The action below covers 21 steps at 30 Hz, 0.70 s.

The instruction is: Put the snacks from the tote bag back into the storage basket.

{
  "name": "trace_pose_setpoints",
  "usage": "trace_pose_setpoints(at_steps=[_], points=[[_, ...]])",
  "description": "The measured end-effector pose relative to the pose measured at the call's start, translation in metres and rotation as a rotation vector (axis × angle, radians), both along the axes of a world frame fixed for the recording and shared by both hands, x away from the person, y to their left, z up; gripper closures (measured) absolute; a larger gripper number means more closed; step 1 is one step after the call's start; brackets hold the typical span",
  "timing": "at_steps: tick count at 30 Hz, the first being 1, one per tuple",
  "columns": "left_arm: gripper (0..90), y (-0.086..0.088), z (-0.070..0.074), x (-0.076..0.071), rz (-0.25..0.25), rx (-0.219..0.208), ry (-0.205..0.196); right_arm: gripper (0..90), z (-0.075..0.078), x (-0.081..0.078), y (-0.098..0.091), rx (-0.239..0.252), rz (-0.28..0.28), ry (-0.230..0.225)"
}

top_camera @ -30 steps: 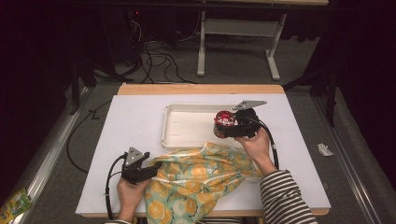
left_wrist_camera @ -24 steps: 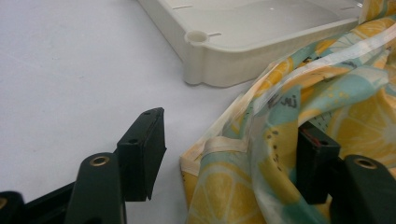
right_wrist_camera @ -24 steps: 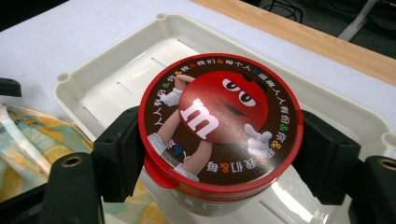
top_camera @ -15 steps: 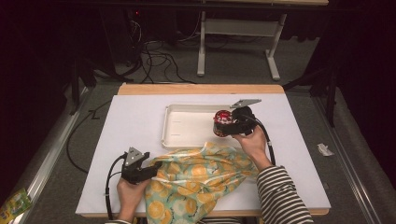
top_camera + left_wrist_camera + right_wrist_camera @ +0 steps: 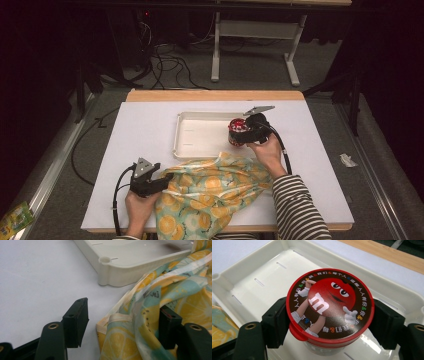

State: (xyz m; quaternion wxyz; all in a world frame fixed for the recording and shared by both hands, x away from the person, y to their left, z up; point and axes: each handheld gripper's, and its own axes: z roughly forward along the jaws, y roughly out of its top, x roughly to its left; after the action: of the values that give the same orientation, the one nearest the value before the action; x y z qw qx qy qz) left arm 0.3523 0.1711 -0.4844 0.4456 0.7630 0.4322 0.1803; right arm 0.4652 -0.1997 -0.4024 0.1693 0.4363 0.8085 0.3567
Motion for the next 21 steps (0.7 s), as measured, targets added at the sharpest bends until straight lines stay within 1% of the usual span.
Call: trace_pose_setpoints(at_steps=[2, 7, 9, 10, 13, 21], points=[[36.6, 0.000, 0.000, 0.000, 0.001, 0.000, 0.000, 26.0, -0.001, 0.001, 0.000, -0.007, -0.002, 0.001], [36.6, 0.000, 0.000, 0.000, -0.001, 0.000, 0.001, 25.9, -0.009, 0.006, 0.003, -0.023, -0.006, 0.023], [36.7, 0.000, 0.000, 0.000, -0.001, 0.000, 0.000, 26.0, -0.011, 0.008, 0.005, -0.032, -0.005, 0.019], [36.7, 0.000, 0.000, 0.000, 0.001, 0.001, 0.000, 25.9, -0.012, 0.008, 0.005, -0.031, -0.009, 0.028], [36.7, 0.000, 0.000, 0.000, 0.001, 0.000, -0.003, 25.9, -0.014, 0.010, 0.007, -0.043, -0.005, 0.032], [36.7, 0.000, 0.000, 0.000, 0.001, 0.000, -0.002, 25.9, -0.021, 0.013, 0.011, -0.056, 0.002, 0.043]])
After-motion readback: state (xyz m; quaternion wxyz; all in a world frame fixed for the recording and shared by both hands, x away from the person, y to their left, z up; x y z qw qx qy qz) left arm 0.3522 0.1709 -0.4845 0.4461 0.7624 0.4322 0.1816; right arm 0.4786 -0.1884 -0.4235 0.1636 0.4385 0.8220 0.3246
